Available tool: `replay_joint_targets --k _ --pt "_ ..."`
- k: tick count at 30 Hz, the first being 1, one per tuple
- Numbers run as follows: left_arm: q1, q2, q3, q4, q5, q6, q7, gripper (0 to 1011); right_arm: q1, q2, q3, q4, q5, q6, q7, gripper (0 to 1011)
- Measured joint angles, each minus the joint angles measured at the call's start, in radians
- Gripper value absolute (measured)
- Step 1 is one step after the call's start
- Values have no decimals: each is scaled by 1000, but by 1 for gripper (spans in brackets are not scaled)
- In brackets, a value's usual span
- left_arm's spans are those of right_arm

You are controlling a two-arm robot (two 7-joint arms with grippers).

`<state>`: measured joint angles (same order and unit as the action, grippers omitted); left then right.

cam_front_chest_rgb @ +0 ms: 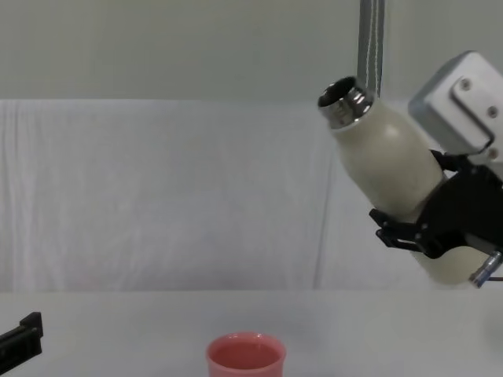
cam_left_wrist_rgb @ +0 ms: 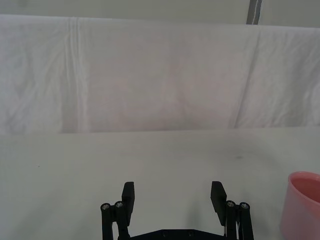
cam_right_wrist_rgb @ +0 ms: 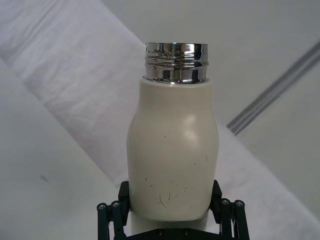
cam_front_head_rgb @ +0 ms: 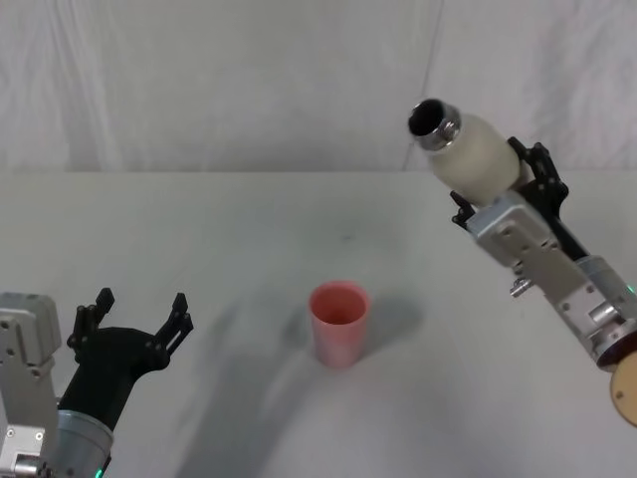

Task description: Grasp the thermos with one hand and pour water into the cup lid.

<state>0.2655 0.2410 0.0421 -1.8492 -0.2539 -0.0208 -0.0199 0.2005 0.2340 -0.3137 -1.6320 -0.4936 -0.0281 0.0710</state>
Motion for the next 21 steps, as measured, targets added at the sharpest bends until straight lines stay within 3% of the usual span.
replay_joint_targets --k 1,3,5,6,8,10,12,14,21 --pt "0 0 0 0 0 0 0 1001 0 0 0 0 0 0 0 955" --pt "0 0 0 0 0 0 0 1001 -6 -18 31 10 68 -14 14 955" --pt "0 0 0 0 0 0 0 1001 -7 -23 39 13 88 -18 17 955" --pt "0 0 0 0 0 0 0 1001 -10 -36 61 23 142 -29 30 955" --pt "0 0 0 0 0 0 0 1001 -11 -40 69 27 159 -32 33 955" --pt "0 0 0 0 0 0 0 1001 -15 -54 97 40 228 -45 49 955" --pt "0 0 0 0 0 0 0 1001 -16 -57 104 43 243 -48 53 955" --pt "0 0 0 0 0 0 0 1001 -18 -67 124 58 297 -58 67 955" --pt "0 0 0 0 0 0 0 1001 -22 -78 153 89 409 -85 107 955"
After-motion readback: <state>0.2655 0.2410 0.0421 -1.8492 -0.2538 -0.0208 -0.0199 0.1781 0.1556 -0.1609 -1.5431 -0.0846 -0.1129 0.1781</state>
